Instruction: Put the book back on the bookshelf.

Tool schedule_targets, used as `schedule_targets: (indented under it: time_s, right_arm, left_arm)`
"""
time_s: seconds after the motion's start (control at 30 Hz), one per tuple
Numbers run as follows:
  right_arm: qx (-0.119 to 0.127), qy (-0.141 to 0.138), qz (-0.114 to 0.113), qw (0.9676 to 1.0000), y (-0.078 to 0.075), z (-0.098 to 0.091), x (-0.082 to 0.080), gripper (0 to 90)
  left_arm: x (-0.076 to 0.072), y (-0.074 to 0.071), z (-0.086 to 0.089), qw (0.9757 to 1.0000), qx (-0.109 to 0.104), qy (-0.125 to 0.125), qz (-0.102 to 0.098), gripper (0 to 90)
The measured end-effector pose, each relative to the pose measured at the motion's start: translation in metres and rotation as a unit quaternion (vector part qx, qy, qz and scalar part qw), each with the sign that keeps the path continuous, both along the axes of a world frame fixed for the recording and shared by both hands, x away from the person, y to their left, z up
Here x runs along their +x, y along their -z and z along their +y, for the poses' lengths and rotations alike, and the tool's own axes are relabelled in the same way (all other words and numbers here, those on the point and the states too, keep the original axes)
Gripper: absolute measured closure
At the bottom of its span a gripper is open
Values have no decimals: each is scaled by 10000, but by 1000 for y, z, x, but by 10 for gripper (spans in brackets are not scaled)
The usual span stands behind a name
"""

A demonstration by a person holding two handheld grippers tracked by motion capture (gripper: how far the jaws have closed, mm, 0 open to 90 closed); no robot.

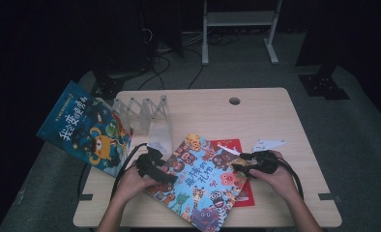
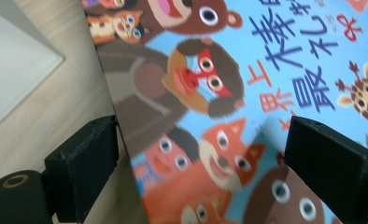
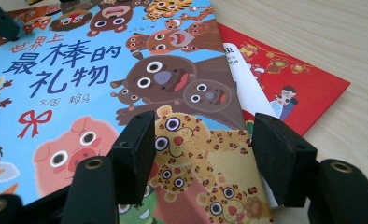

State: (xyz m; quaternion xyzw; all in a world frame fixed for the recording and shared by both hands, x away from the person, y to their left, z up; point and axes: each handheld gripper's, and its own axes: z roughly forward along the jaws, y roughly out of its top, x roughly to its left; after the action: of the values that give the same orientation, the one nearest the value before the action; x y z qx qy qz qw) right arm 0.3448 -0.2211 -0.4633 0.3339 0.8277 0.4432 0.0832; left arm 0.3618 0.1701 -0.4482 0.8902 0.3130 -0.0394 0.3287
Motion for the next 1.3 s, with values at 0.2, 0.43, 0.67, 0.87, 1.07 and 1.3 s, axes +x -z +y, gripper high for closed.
schedule_targets:
  time_s: [0.2,0.43,0.67,0.87,1.07,1.3]
  right_arm:
    - [20,-7,-11,10000,1,-1,0,392]
    - [58,-26,-11,10000,1,-1,0,392]
    - [62,-41,-18,10000,2,-1,1,392]
    - [68,-48,-21,10000,2,-2,1,392]
    - [-154,-55,-160,9997,-3,-2,-3,395]
    - [-223,159,-294,9992,-11,-18,-26,445]
  left_arm:
    - [10,3,-6,9999,-126,10,-20,85]
    - [17,7,-15,9998,-180,16,28,40]
    - [23,12,-22,9988,-185,15,453,0]
    - [24,12,-23,9988,-195,35,455,0]
    - [23,12,-23,9988,-186,6,444,0]
    - [23,12,-23,9989,-180,3,442,0]
